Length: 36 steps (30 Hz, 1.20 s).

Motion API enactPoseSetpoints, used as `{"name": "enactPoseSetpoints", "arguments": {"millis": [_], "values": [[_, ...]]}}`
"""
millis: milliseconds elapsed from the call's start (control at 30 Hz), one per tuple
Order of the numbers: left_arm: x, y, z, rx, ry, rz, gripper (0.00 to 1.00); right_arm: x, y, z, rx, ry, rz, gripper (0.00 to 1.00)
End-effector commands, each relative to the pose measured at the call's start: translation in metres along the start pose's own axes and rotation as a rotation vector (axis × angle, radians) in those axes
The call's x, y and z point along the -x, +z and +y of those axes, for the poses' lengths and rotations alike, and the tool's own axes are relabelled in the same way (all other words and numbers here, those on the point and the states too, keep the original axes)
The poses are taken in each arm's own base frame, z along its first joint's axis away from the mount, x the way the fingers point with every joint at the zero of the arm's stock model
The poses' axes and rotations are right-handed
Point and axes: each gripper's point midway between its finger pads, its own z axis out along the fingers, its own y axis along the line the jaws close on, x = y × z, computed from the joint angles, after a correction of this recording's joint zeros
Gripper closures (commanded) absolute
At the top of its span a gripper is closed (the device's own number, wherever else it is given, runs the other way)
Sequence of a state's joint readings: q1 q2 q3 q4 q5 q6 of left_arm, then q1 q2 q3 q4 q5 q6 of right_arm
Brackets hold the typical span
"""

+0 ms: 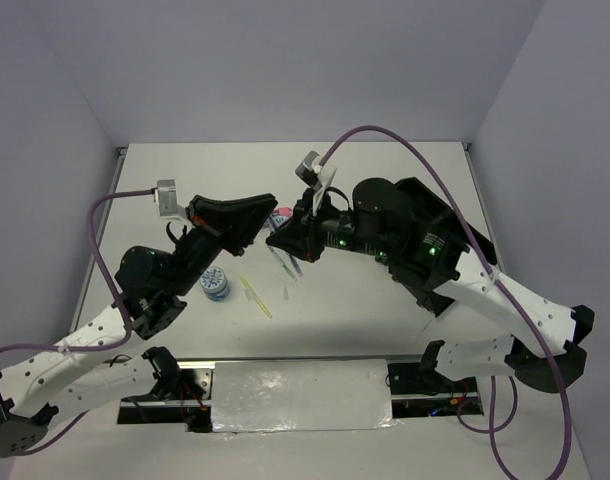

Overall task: Sort the stationery into containers
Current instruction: Close the pen cap on the pen, then place the pen in the storage box.

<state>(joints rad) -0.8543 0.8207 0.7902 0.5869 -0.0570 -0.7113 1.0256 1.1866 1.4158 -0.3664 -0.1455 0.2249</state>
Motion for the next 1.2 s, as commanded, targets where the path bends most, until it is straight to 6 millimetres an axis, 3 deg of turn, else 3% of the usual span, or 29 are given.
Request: {"name": "enactPoseSetpoints", "arguments": {"millis": [0,67,133,167,200,233,267,300,367,400,433,500,567,600,633,700,733,833,900,933,1000,1033,1167], "values": [[-0.126,-0.040,0.016,0.005,-0.069,0.439,1.00,0.153,-0.036,0.017,0.035,-0.062,-0.477,1.00],[-0.126,-0.045,0.023,0.039,-0.053,0.441,1.00,0.148,-0.036,0.015,0.034,-0.071,-0.470,1.00],[-0.099,-0.039,0.029,0.123,-0.008,0.378,1.00,0.105,-0.019,-0.004,-0.020,-0.090,-0.357,1.00],[-0.100,-0.048,0.047,0.230,0.041,0.422,0.89,0.068,-0.008,-0.028,-0.103,-0.083,-0.274,1.00],[-0.057,-0.036,0.056,0.370,0.086,0.304,0.75,0.043,-0.005,-0.047,-0.163,-0.081,-0.210,1.00],[-0.042,-0.039,0.068,0.473,0.122,0.283,0.59,0.019,-0.003,-0.064,-0.211,-0.079,-0.159,1.00],[-0.022,-0.040,0.077,0.571,0.147,0.246,0.23,0.003,-0.009,-0.081,-0.262,-0.074,-0.136,1.00],[0.014,-0.050,0.092,0.766,0.201,0.181,0.06,-0.038,-0.014,-0.122,-0.364,-0.045,-0.054,1.00],[0.052,-0.060,0.103,0.928,0.225,0.111,0.01,-0.064,-0.031,-0.152,-0.433,-0.004,-0.015,1.00],[0.079,-0.067,0.096,0.984,0.236,0.090,0.01,-0.090,-0.039,-0.169,-0.478,0.015,0.037,1.00],[0.091,-0.071,0.102,1.053,0.261,0.059,0.01,-0.097,-0.055,-0.190,-0.564,0.006,0.055,1.00],[0.110,-0.072,0.091,1.036,0.268,0.025,0.01,-0.116,-0.082,-0.223,-0.707,-0.030,0.132,1.00],[0.106,-0.081,0.091,1.000,0.294,0.049,0.01,-0.128,-0.099,-0.247,-0.806,-0.036,0.225,1.00],[0.102,-0.077,0.088,0.946,0.303,0.065,0.01,-0.135,-0.111,-0.269,-0.879,-0.025,0.279,1.00],[0.085,-0.082,0.097,0.946,0.322,0.110,0.01,-0.130,-0.116,-0.277,-0.895,-0.041,0.301,1.00],[0.076,-0.096,0.103,0.952,0.318,0.130,0.01,-0.150,-0.122,-0.291,-0.871,-0.036,0.429,1.00],[0.063,-0.106,0.113,0.976,0.332,0.166,0.01,-0.145,-0.136,-0.304,-0.905,-0.018,0.439,1.00],[0.039,-0.124,0.126,0.986,0.362,0.261,0.01,-0.162,-0.163,-0.317,-0.917,0.033,0.506,1.00],[0.028,-0.132,0.131,0.993,0.377,0.309,0.01,-0.161,-0.179,-0.320,-0.973,-0.023,0.494,1.00],[0.018,-0.139,0.138,1.008,0.391,0.347,0.01,-0.174,-0.191,-0.323,-1.028,-0.029,0.518,1.00],[0.009,-0.143,0.143,1.011,0.408,0.388,0.01,-0.163,-0.200,-0.321,-1.068,-0.080,0.441,1.00],[0.003,-0.146,0.147,1.016,0.419,0.412,0.01,-0.175,-0.202,-0.319,-1.063,-0.076,0.448,1.00],[-0.008,-0.152,0.153,1.021,0.436,0.464,0.01,-0.168,-0.198,-0.313,-1.036,-0.089,0.389,1.00]]}}
